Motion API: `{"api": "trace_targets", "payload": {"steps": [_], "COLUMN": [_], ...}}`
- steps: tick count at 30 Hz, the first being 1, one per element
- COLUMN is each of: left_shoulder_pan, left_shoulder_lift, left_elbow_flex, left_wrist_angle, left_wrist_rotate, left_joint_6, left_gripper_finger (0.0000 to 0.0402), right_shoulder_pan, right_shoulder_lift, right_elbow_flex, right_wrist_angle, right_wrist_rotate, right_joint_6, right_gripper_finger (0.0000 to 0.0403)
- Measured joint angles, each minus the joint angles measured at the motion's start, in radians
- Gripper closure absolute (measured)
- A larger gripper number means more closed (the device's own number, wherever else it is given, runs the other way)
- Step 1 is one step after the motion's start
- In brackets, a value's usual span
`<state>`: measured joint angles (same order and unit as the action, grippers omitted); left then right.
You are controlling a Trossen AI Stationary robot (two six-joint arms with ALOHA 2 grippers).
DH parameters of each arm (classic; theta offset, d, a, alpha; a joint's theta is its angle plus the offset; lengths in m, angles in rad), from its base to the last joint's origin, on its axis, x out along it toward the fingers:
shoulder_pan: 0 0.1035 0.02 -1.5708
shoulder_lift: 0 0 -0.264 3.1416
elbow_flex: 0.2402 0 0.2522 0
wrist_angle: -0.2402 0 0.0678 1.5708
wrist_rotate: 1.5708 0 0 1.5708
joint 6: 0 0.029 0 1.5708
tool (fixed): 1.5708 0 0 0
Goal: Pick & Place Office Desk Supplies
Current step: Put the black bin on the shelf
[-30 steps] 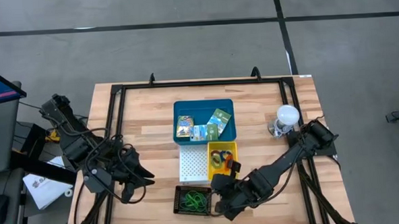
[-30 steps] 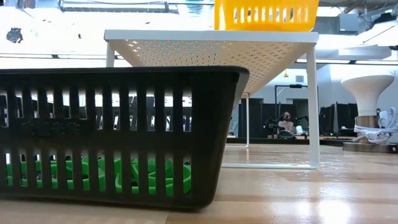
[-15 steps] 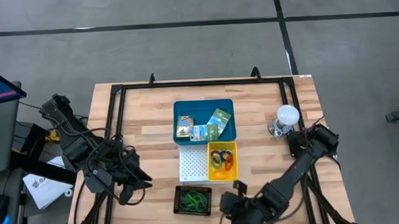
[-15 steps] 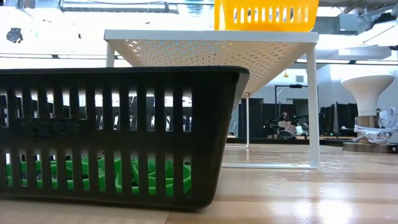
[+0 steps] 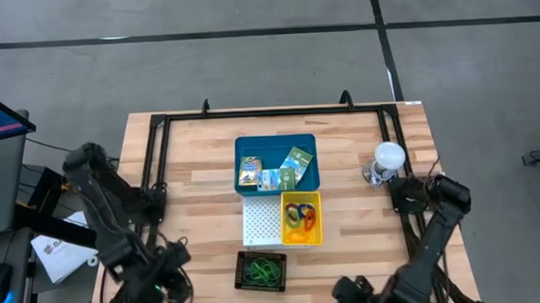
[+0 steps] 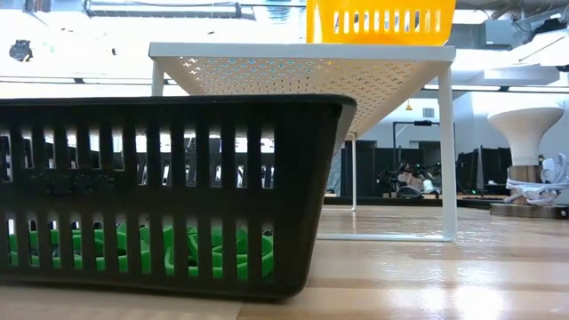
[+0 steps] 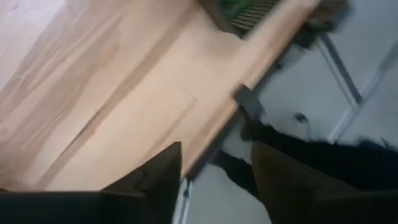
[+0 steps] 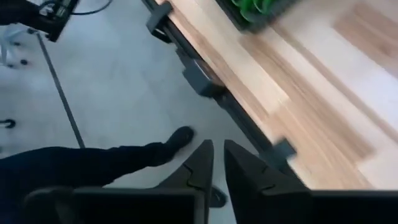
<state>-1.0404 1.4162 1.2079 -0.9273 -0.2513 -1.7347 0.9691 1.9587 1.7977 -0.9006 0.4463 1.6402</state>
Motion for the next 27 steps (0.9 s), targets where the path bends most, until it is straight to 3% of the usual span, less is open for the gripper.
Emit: {"api": "trace_targets", "payload": {"steps": [8, 14, 20, 22, 27], "left_shoulder_pan": [0.143, 0.255, 0.292, 0.291, 0.273], "left_shoulder_lift": [0.177, 0.236, 0.275, 0.281, 0.269], "left_elbow_flex": [0.0, 0.0, 0.0, 0.0, 0.0], "left_wrist_angle": [0.083, 0.198, 0.224, 0.261, 0.372], "left_wrist_rotate": [-0.015, -0.016, -0.003, -0.011, 0.012], "left_joint_6": [-0.095, -0.071, -0.031, 0.04, 0.459], "left_gripper_finger": [0.0148, 0.0161, 0.0178, 0.018, 0.0188], "right_shoulder_pan": [0.052, 0.071, 0.103, 0.113, 0.133], "right_shoulder_lift": [0.0, 0.0, 0.0, 0.0, 0.0], "right_elbow_flex": [0.0, 0.0, 0.0, 0.0, 0.0], "right_wrist_angle": [-0.153, -0.212, -0.307, -0.33, -0.368], "right_wrist_rotate": [0.0, 0.0, 0.002, 0.014, 0.05], "right_joint_6": [0.096, 0.082, 0.104, 0.117, 0.138], "right_gripper_finger": [0.0307, 0.0288, 0.0284, 0.0284, 0.0284]}}
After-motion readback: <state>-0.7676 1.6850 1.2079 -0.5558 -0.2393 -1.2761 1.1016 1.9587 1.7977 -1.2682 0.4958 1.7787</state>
